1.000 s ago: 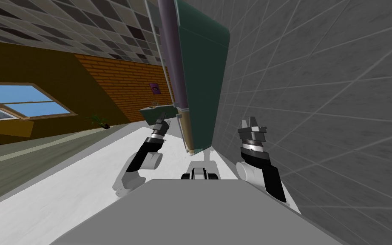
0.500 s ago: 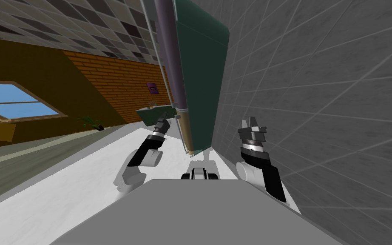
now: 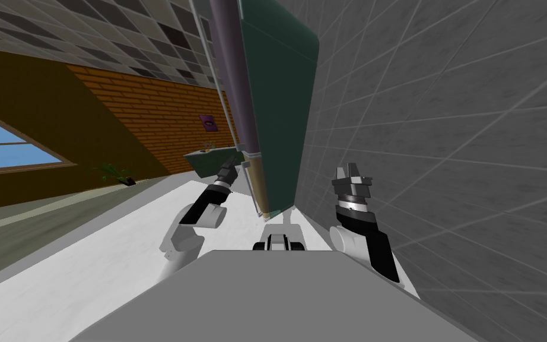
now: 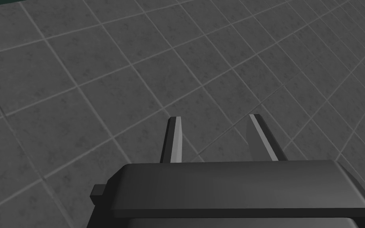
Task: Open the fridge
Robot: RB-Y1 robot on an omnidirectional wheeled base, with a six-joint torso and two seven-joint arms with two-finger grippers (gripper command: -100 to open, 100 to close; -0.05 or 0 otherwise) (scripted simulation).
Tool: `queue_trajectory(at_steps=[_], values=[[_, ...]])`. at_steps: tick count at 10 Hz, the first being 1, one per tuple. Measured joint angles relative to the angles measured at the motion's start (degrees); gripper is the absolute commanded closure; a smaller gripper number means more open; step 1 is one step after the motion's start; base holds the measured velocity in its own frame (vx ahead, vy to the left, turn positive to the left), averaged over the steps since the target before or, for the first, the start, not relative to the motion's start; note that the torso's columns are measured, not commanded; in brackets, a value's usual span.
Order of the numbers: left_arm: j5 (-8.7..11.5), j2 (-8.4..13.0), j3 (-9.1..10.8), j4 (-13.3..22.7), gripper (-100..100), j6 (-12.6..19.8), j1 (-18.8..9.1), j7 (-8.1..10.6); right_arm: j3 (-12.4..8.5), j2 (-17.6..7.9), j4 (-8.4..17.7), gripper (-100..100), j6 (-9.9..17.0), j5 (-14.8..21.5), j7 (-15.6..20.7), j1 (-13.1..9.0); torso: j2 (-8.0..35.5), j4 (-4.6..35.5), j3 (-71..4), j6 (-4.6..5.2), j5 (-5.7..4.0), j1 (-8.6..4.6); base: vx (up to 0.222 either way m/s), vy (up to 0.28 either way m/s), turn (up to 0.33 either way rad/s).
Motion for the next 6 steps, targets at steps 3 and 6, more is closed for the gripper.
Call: queue_trajectory(at_steps=[3, 6], values=[[0.3, 1.37, 0.39, 0.11, -100, 4.26, -1.59, 0.7, 0.0, 0.0, 0.0, 0, 0.0, 0.0, 0.0, 0.0, 0.01, -0.01, 0.0, -0.02, -0.01, -0.04, 0.053, 0.026, -0.059], [0.53, 3.02, 0.78, 0.49, -100, 8.73, -3.69, 1.38, 0.0, 0.0, 0.0, 0, 0.0, 0.0, 0.0, 0.0, -0.02, 0.0, -0.01, 0.0, -0.01, -0.04, 0.052, 0.024, -0.055]])
